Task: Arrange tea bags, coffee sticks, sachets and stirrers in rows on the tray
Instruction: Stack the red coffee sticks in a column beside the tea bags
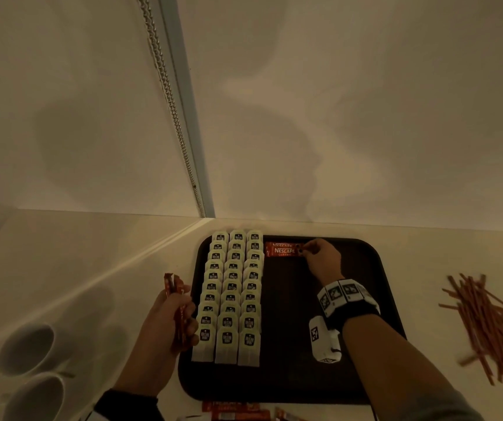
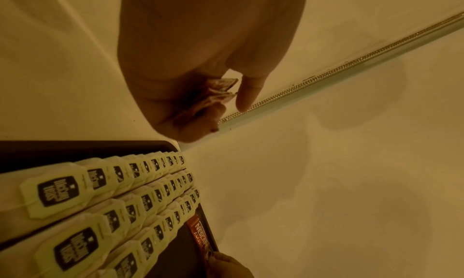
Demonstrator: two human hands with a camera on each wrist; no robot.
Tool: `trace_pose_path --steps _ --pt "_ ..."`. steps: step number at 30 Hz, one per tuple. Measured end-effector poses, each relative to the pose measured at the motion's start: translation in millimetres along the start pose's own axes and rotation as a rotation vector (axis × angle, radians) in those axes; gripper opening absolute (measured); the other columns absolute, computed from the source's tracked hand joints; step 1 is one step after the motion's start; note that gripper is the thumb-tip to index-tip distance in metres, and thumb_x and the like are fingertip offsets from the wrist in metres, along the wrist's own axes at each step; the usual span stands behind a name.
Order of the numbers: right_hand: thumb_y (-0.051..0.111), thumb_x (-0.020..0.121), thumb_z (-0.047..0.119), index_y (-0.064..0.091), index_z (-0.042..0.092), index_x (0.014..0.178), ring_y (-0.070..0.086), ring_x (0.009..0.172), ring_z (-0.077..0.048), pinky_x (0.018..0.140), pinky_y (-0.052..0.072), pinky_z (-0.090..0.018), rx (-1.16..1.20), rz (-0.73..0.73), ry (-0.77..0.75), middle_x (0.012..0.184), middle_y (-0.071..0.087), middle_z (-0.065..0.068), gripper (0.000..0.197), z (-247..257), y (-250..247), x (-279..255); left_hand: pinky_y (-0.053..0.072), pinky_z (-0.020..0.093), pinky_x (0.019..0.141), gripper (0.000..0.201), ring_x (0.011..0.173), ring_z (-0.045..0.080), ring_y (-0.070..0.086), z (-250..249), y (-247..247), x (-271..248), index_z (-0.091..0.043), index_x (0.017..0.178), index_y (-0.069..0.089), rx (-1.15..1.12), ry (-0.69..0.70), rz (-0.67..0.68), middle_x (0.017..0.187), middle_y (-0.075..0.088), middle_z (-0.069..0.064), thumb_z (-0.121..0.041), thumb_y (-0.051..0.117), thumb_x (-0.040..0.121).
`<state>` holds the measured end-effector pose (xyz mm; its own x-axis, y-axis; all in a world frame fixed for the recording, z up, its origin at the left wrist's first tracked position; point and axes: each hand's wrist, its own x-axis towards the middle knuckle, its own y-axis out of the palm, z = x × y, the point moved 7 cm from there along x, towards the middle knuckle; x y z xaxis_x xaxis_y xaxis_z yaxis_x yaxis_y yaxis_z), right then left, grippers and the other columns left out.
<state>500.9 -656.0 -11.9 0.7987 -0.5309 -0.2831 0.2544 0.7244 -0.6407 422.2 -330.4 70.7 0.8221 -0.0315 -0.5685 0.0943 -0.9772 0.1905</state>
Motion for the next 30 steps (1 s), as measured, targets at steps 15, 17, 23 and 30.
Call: trace_pose_path --steps 15,17,23,30 --pt "0.062 0.087 0.013 0.059 0.003 0.109 0.057 0.106 -0.024 0.088 0.045 -0.028 -0.092 -0.013 0.038 0.114 0.061 -0.013 0.024 -2.1 3.3 8.4 0.055 0.025 0.059 0.012 0.063 0.012 0.067 -6.6 17.2 0.1 -0.008 0.098 0.062 0.040 0.076 0.053 0.070 0.071 0.001 -0.014 0.053 0.094" --pt "0.063 0.087 0.015 0.057 0.002 0.109 0.057 0.105 -0.025 0.089 0.048 -0.032 -0.074 -0.023 0.034 0.114 0.060 -0.015 0.026 1.4 -0.1 5.7 0.054 0.022 0.058 0.012 0.064 0.011 0.067 -13.7 19.9 1.3 -0.009 0.099 0.064 0.086 0.136 0.049 0.074 0.071 0.001 -0.016 0.059 0.090" --pt "0.054 0.093 0.024 0.059 0.020 0.103 0.059 0.090 -0.009 0.067 0.045 -0.015 0.381 0.385 -0.320 0.099 0.061 0.004 0.012 93.1 -0.8 -86.7 0.051 0.016 0.054 0.012 0.059 0.011 0.066 -36.4 31.0 5.4 -0.011 0.091 0.070 0.293 0.290 0.014 0.072 0.072 0.008 -0.016 0.072 0.080" --pt "0.069 0.080 0.007 0.058 0.011 0.106 0.067 0.083 -0.014 0.076 0.054 -0.027 0.571 0.558 -0.414 0.088 0.070 -0.007 0.029 124.5 -1.8 -148.8 0.055 0.027 0.053 0.011 0.062 0.014 0.067 -32.0 41.2 0.7 -0.012 0.085 0.070 0.292 0.250 0.093 0.067 0.070 0.006 -0.021 0.073 0.079"
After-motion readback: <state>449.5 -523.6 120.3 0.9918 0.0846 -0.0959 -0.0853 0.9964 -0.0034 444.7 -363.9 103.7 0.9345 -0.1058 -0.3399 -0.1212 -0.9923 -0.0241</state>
